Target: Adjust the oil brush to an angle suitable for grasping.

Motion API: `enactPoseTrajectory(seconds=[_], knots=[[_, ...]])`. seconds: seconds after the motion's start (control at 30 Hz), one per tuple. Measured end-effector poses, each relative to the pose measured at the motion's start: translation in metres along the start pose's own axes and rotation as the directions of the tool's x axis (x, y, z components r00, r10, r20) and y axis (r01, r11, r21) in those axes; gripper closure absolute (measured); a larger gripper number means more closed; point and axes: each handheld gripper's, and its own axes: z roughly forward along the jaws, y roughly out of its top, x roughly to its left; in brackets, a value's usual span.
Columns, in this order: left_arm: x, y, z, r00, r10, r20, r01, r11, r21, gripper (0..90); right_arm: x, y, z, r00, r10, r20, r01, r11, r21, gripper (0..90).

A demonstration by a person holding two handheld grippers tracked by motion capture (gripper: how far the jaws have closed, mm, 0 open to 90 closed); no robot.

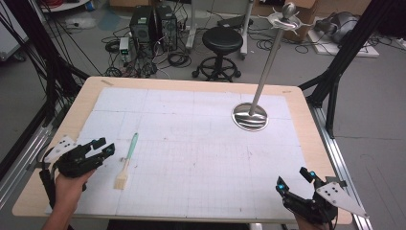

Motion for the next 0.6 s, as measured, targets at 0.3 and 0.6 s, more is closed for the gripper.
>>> enactPoseTrajectory(seconds=[0.3, 0.6], knots=[[0.005, 0.012, 0.037, 0.9931, -0.012, -0.117, 0.028, 0.9900, 0.138, 89.4, 0.000, 0.001, 0.004, 0.9996, 0.012, -0.026, -0.011, 1.000, 0.012, 16.3], [-0.010, 0.023, 0.075, 0.9893, 0.082, -0.120, -0.053, 0.9710, 0.233, 89.4, 0.003, -0.001, 0.008, 0.9992, 0.015, -0.037, -0.015, 1.000, 0.020, 16.3]])
